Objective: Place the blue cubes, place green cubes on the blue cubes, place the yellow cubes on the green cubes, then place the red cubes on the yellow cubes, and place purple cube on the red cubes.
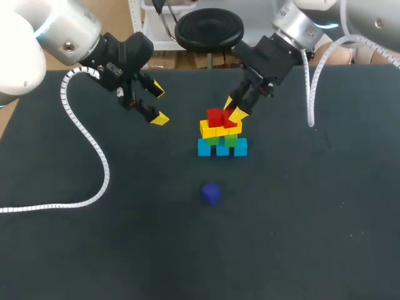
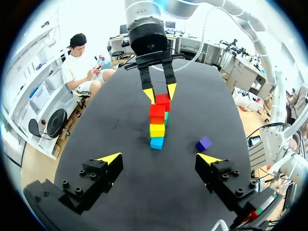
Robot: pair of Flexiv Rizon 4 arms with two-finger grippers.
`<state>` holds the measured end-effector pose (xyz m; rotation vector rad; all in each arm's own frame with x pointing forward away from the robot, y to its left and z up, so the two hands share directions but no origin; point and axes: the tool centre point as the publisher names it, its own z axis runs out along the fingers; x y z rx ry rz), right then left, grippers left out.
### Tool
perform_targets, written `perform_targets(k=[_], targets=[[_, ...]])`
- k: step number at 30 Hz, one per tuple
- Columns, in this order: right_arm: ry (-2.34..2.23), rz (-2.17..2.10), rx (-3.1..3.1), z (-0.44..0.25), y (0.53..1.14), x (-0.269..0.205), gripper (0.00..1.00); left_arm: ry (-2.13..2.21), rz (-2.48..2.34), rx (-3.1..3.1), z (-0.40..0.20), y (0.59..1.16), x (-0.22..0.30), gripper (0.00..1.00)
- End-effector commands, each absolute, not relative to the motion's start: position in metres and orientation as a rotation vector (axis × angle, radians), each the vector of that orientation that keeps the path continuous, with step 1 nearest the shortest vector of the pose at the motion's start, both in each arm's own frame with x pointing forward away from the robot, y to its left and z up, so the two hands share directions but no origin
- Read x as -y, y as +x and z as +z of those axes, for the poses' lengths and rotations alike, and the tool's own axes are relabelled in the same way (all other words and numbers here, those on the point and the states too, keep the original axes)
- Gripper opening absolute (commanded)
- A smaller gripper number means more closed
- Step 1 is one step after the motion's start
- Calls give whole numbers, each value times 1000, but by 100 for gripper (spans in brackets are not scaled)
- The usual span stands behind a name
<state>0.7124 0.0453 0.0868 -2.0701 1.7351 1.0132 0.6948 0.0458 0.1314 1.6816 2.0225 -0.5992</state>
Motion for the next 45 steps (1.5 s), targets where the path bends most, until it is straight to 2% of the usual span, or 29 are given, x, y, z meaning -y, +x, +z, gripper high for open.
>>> perform_targets(k=[1,29,34,36,37,38,39,45], targets=[[-2072,1018,-1737,87,715,-46,0,1686,-603,-2020,131,697,-46,100],[-2074,1011,-1746,83,721,-46,0,1686,-603,-2020,131,697,-46,100],[-2070,1015,-1746,82,721,-46,4,1686,-603,-2020,131,697,-46,100],[-2067,1017,-1744,83,721,-46,13,1686,-603,-2020,131,697,-46,100],[-2064,1015,-1740,83,722,-46,25,1686,-603,-2020,131,697,-46,100],[-2061,1015,-1737,85,721,-46,44,1686,-603,-2020,131,697,-46,100],[-2053,1020,-1733,86,721,-46,100,1686,-603,-2020,131,697,-46,100],[-2026,1013,-1726,93,719,-43,100,1686,-603,-2020,131,697,-46,100]])
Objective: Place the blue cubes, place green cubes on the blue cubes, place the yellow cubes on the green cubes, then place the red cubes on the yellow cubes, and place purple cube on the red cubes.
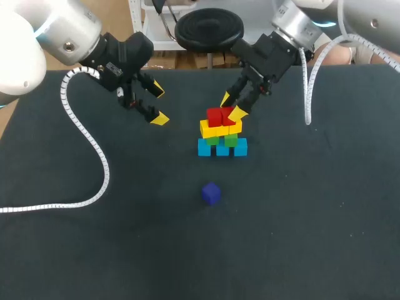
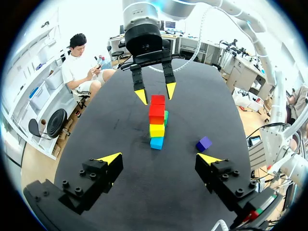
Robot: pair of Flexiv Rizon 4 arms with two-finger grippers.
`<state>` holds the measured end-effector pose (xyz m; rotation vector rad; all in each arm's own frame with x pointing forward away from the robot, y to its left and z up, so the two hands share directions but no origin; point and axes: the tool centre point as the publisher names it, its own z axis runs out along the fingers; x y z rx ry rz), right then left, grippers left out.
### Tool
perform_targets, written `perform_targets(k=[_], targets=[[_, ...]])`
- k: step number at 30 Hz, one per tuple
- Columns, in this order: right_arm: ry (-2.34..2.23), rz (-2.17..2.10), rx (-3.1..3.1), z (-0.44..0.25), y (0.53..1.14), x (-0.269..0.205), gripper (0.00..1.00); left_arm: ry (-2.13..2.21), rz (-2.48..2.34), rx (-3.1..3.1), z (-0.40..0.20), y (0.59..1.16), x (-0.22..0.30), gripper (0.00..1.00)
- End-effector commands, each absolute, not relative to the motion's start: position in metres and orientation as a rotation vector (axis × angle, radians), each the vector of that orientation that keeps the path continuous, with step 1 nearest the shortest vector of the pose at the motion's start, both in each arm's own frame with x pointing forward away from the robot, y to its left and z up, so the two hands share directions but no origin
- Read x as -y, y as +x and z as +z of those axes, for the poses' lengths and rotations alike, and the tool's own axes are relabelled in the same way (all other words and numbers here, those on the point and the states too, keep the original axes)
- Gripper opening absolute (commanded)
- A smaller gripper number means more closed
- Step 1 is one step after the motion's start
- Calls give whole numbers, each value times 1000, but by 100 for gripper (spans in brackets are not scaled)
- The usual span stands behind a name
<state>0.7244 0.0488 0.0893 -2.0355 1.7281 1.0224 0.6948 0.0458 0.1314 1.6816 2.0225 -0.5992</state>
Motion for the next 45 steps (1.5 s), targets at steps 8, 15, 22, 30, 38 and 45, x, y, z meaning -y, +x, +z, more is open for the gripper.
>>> perform_targets(k=[8,15,22,30,38,45], targets=[[-2040,954,-1688,109,718,-40,100,1686,-603,-2020,131,697,-46,100],[-1996,890,-1654,125,713,-34,100,1686,-603,-2020,131,697,-46,100],[-1948,864,-1668,131,710,-21,100,1686,-603,-2020,131,697,-46,100],[-1911,835,-1690,136,702,-7,100,1686,-603,-2020,131,697,-46,100],[-1865,817,-1706,139,696,4,100,1686,-603,-2020,131,697,-46,100],[-1827,798,-1705,144,695,15,100,1686,-603,-2020,131,697,-46,100]])
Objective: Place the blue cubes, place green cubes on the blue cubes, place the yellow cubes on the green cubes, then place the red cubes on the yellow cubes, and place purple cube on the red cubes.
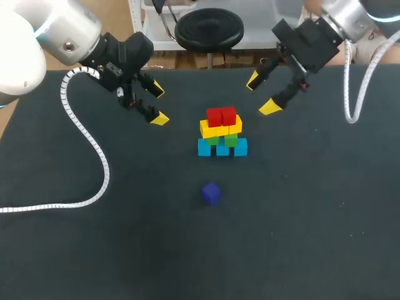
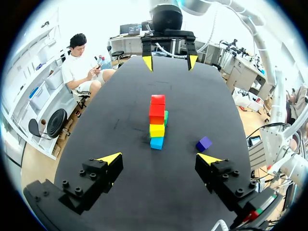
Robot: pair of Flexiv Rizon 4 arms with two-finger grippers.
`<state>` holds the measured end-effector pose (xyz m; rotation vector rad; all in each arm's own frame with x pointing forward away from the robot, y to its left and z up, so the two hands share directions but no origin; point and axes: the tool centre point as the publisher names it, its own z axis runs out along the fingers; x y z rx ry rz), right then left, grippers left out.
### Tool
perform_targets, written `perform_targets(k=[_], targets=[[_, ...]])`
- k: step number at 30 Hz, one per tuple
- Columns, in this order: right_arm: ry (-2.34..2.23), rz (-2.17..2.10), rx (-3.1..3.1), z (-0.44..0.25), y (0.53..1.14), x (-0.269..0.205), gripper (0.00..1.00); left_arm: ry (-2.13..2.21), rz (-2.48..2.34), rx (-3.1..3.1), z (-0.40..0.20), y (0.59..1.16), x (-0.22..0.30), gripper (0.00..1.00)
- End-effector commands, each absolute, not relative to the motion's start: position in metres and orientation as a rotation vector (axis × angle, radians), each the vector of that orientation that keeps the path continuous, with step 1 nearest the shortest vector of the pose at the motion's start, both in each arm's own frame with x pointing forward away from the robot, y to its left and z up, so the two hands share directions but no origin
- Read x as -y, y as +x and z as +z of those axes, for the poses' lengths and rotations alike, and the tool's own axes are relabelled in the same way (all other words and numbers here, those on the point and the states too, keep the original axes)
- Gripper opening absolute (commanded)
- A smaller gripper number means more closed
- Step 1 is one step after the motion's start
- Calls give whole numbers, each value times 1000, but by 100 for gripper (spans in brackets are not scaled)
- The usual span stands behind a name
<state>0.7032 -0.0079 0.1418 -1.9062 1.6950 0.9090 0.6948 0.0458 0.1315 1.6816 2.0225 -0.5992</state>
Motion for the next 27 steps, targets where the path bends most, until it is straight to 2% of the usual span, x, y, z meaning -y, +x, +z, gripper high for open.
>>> perform_targets(k=[1,27], targets=[[-1825,796,-1705,144,695,16,100,1686,-603,-2020,131,697,-46,100],[-1744,777,-1741,140,672,49,100,1686,-603,-2020,131,697,-46,100]])
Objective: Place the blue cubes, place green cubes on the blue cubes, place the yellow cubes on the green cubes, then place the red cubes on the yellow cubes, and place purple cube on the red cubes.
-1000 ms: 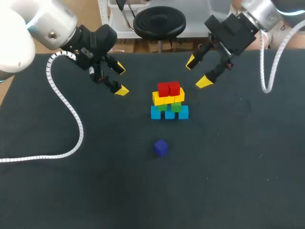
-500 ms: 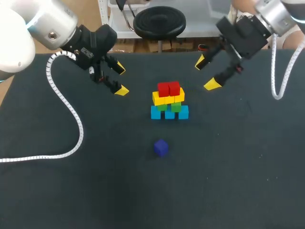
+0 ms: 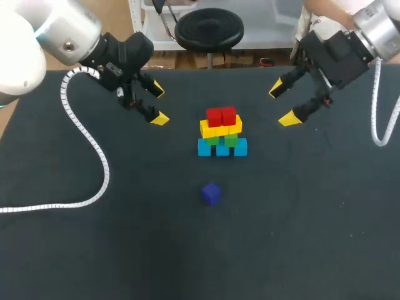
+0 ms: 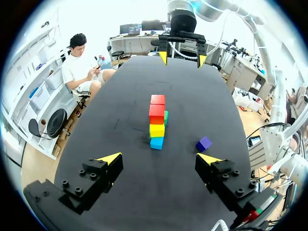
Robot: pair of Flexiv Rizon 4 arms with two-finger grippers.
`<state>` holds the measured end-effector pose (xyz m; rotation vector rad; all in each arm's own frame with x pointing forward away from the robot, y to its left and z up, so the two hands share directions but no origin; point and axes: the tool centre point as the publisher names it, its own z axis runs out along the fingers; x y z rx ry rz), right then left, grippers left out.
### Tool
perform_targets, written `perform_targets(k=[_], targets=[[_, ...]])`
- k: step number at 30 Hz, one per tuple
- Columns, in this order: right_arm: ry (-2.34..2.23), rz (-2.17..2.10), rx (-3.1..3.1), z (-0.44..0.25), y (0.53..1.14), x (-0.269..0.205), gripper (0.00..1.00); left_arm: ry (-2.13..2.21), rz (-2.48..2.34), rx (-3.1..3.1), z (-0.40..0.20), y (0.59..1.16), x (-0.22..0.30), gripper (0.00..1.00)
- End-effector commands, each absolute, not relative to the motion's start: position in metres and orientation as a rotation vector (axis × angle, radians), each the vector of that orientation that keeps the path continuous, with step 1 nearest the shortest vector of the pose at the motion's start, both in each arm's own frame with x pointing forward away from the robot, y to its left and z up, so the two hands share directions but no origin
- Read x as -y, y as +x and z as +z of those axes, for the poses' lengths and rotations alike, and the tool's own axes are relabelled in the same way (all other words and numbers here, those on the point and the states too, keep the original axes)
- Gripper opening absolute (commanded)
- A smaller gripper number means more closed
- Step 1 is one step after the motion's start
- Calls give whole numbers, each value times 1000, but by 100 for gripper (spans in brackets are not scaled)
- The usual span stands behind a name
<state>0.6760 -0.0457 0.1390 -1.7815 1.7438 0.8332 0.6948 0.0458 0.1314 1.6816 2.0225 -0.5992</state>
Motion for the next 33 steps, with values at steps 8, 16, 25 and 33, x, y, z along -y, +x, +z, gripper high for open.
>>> perform_targets(k=[8,16,25,33], targets=[[-1963,811,-1677,147,663,45,100,1686,-603,-2020,131,697,-46,100],[-2170,796,-1524,165,630,73,100,1686,-603,-2020,131,697,-46,100],[-2456,815,-1226,192,589,54,100,1686,-603,-2020,131,697,-46,100],[-2477,765,-1275,195,565,30,100,1686,-603,-2020,131,697,-46,100]])
